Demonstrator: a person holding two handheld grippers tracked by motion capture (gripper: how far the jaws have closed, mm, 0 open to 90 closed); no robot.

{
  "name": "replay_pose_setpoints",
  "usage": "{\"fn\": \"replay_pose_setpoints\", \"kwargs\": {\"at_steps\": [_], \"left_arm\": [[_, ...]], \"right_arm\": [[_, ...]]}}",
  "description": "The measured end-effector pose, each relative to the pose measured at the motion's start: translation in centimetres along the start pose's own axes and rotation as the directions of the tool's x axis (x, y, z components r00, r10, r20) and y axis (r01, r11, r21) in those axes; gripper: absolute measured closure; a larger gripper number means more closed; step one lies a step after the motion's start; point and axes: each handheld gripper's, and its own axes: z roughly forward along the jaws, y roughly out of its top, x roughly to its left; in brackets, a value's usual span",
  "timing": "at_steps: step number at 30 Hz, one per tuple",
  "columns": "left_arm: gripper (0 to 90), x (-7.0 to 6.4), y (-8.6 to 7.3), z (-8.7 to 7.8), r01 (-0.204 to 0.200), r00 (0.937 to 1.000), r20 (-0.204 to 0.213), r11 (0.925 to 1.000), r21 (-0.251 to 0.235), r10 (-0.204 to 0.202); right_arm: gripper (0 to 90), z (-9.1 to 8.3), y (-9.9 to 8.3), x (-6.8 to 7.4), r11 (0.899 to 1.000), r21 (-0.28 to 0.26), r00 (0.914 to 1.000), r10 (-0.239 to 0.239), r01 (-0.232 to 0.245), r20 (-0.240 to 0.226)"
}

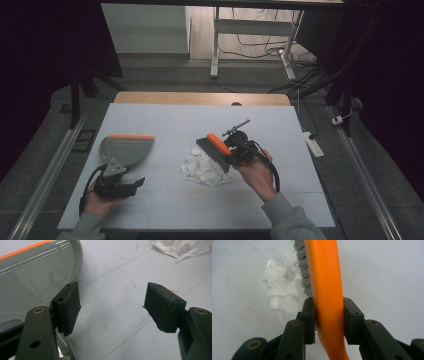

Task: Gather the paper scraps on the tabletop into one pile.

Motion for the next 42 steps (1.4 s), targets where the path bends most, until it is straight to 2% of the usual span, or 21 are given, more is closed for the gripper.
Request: {"fn": "replay_pose_setpoints", "kwargs": {"at_steps": [5,8,11,15,17,19,22,24,26,32,36,42], "left_arm": [[29.6,0.0,0.0,0.0,0.001,1.0,-0.001,1.0,-0.002,-0.001],[29.6,0.0,0.0,0.0,-0.001,1.0,-0.002,1.0,0.0,0.001],[29.6,-0.1,0.0,0.0,-0.001,1.0,-0.002,1.0,0.0,0.001],[29.6,-0.1,0.0,0.0,-0.001,1.0,-0.003,1.0,0.001,0.001],[29.6,-0.1,0.0,0.0,-0.001,1.0,-0.002,1.0,0.001,0.001],[29.6,0.0,0.0,0.0,0.001,1.0,-0.002,1.0,-0.002,-0.001],[29.6,0.1,0.0,-0.1,0.002,1.0,-0.001,1.0,-0.002,-0.002],[29.6,0.1,0.0,-0.1,0.001,1.0,0.0,1.0,-0.002,-0.001],[29.6,0.1,0.0,-0.1,0.001,1.0,0.0,1.0,-0.002,-0.001],[29.6,-0.1,0.0,-0.1,0.0,1.0,-0.003,1.0,-0.002,0.0],[29.6,-0.1,0.0,-0.1,0.0,1.0,-0.002,1.0,-0.001,0.0],[29.6,0.0,0.0,-0.1,0.0,1.0,-0.003,1.0,-0.003,0.0]], "right_arm": [[66.8,-1.3,0.1,-0.7,0.999,-0.038,0.9998,0.013,-0.013,0.013],[66.9,-1.3,-0.2,-0.7,1.0,-0.026,0.9999,0.004,-0.004,0.011],[66.9,-0.3,-0.5,-0.6,1.0,-0.001,1.0,0.005,-0.005,-0.005],[66.8,2.0,-0.6,-0.1,0.999,0.052,0.9996,-0.017,0.016,0.021],[66.9,3.1,-0.5,0.2,0.997,0.066,0.9981,-0.03,0.027,0.053],[66.8,3.8,-0.1,0.3,0.998,0.054,0.9961,-0.037,0.033,0.08],[66.9,4.0,0.3,0.1,1.0,0.013,0.9935,-0.018,0.017,0.112],[66.9,3.7,0.5,-0.2,1.0,-0.006,0.9948,-0.001,0.002,0.102],[66.8,3.0,0.6,-0.3,1.0,-0.022,0.9978,0.011,-0.01,0.066],[66.8,0.0,0.5,0.6,0.998,-0.056,0.9996,-0.021,0.022,0.021],[66.8,-1.2,0.1,0.6,0.997,-0.059,0.9979,-0.042,0.045,0.049],[66.9,-1.5,-1.3,-1.7,0.998,-0.065,0.9982,0.017,-0.013,0.057]]}}
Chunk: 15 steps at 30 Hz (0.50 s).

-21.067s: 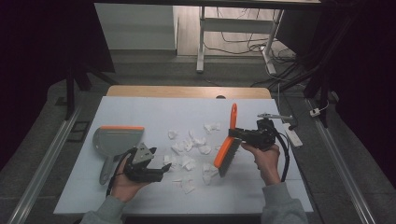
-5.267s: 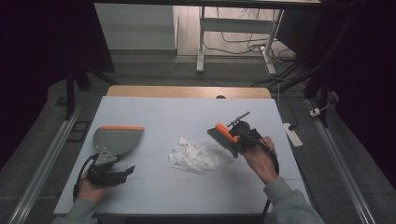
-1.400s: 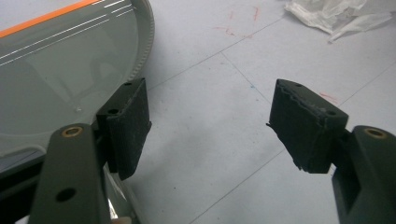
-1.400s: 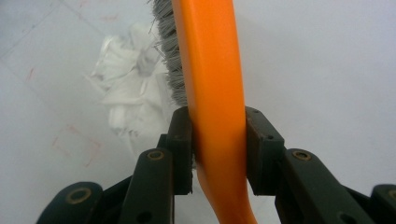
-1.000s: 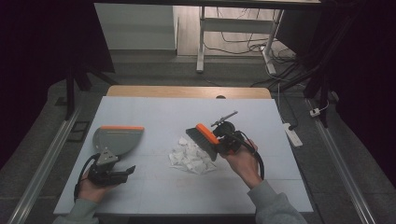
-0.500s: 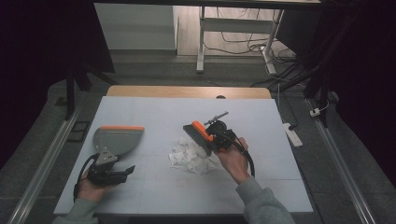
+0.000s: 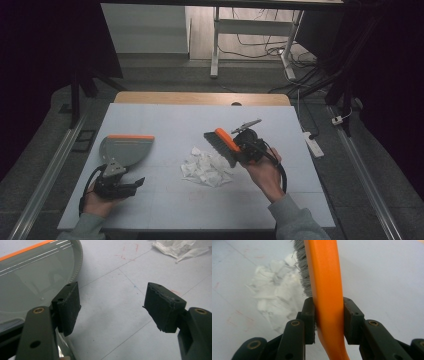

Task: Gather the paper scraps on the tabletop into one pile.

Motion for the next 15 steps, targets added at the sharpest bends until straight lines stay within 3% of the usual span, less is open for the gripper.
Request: {"fn": "replay_pose_setpoints", "kwargs": {"at_steps": [7,15], "left_arm": [[29.6,-0.2,0.2,0.0,-0.004,1.0,-0.001,1.0,0.001,0.004],[29.5,-0.6,0.5,0.1,-0.017,0.9999,0.001,0.9999,-0.003,0.017]], "right_arm": [[66.9,-1.0,-4.3,-3.5,0.996,-0.042,0.9965,0.083,-0.083,0.004],[66.9,-2.1,-8.9,-5.5,0.99,-0.093,0.9939,0.11,-0.11,-0.005]]}}
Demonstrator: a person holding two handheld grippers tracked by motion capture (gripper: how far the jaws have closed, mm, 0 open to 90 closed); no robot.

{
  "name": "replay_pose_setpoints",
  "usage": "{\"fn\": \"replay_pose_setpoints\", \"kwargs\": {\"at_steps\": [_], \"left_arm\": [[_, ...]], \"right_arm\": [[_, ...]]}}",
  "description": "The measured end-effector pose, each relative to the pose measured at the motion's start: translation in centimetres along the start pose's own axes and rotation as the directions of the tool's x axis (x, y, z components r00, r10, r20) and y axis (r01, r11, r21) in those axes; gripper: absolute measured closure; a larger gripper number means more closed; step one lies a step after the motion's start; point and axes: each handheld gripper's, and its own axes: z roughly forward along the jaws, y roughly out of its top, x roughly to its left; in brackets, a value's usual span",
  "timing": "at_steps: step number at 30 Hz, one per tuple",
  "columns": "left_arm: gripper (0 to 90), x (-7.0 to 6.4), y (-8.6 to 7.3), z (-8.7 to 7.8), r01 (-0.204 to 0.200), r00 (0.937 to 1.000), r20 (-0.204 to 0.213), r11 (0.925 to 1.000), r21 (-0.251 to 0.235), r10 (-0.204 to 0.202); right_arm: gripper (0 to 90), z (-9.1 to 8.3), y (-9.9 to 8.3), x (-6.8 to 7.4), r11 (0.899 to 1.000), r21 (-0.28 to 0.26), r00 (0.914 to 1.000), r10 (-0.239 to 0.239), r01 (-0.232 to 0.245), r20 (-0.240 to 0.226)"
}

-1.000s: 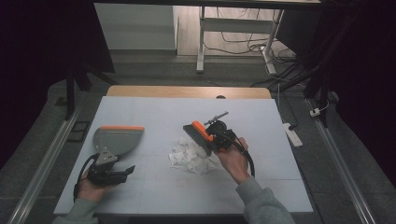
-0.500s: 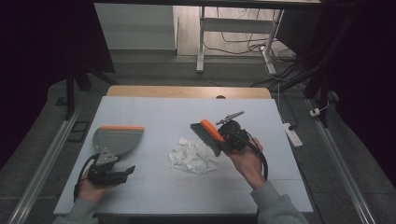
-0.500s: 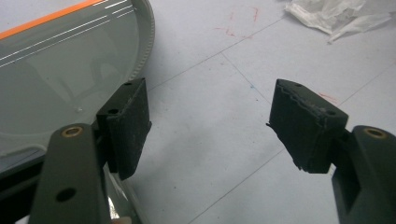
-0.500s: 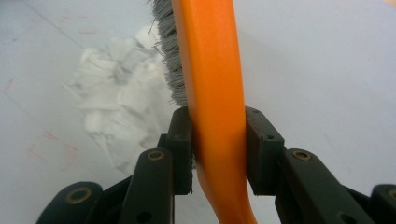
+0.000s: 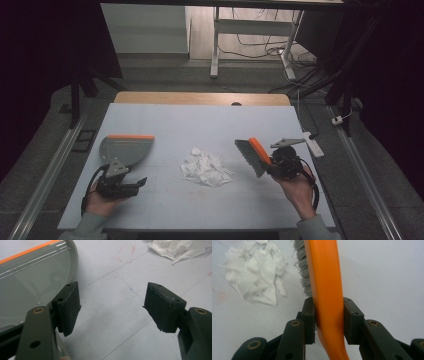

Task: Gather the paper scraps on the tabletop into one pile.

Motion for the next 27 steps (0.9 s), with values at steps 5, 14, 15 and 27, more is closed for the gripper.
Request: {"fn": "replay_pose_setpoints", "kwargs": {"at_steps": [5,14,15,27], "left_arm": [[29.6,0.0,0.0,-0.1,0.001,1.0,-0.001,1.0,-0.003,-0.001],[29.5,0.0,0.0,-0.2,0.0,1.0,-0.002,1.0,-0.004,-0.001],[29.5,0.0,0.0,-0.2,0.0,1.0,-0.002,1.0,-0.004,0.0],[29.6,0.0,0.0,-0.3,0.002,1.0,-0.003,1.0,-0.01,-0.002]], "right_arm": [[66.9,-0.4,-1.3,-0.4,1.0,-0.022,0.9999,-0.008,0.008,-0.013],[66.9,-0.7,-3.2,-0.9,0.999,-0.045,0.9999,-0.014,0.014,-0.001],[66.9,-0.6,-3.4,-0.9,0.999,-0.047,0.9999,-0.014,0.014,-0.007],[66.9,-0.6,-3.9,-0.7,0.996,-0.091,0.9997,-0.012,0.01,-0.019]]}}
